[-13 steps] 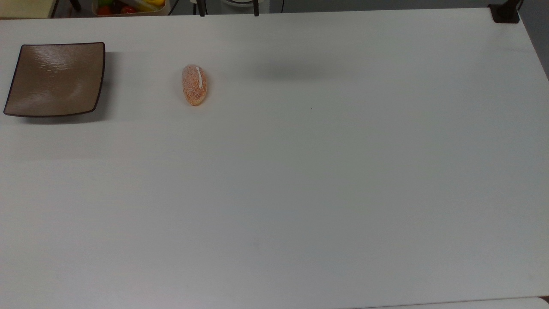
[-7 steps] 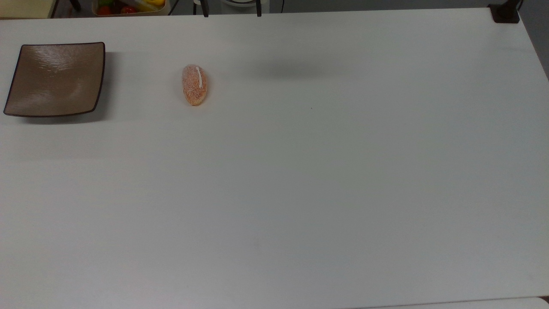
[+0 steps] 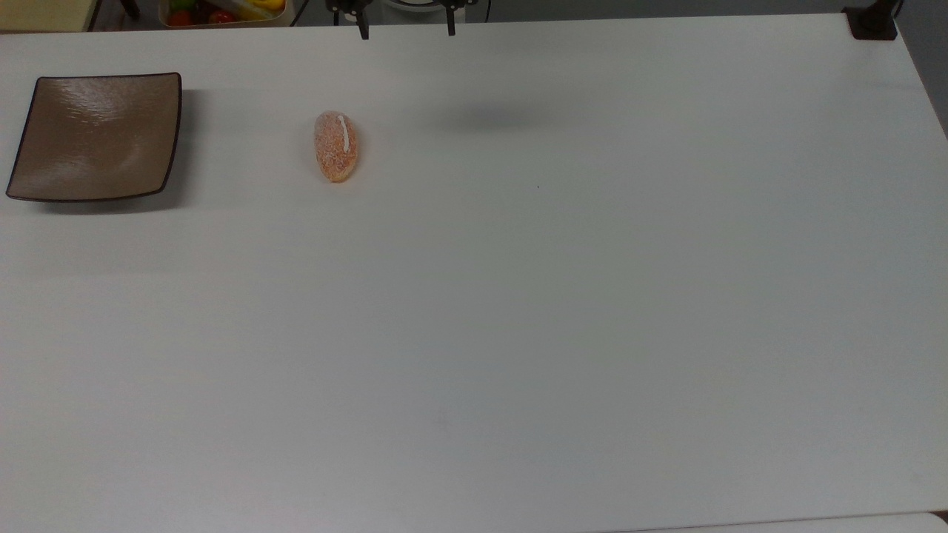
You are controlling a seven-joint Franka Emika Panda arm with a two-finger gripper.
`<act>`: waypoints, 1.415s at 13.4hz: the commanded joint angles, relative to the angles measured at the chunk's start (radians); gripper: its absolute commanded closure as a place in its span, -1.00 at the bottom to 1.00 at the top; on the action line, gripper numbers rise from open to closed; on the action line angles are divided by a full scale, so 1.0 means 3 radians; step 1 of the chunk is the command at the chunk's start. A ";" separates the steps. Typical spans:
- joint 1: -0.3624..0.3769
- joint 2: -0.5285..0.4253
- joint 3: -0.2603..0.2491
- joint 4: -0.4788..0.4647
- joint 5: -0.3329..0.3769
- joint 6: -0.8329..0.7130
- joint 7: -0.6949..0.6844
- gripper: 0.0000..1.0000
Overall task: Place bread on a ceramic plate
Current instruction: 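Move the open gripper over the bread roll and lower it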
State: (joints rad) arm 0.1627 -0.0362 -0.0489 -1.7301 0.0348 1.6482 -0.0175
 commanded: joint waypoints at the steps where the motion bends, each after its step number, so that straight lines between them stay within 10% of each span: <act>1: -0.0072 -0.0048 0.0015 -0.0138 0.0037 -0.0140 -0.0171 -1.00; 10: -0.0205 0.0013 0.0015 -0.0951 -0.0161 0.0079 -0.0274 -1.00; 19: -0.0501 0.0135 0.0005 -0.1892 -0.0826 0.1923 -0.0279 -1.00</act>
State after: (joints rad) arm 0.0410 0.0005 -0.0502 -2.2459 -0.1782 2.1009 -0.0783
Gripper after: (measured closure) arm 0.000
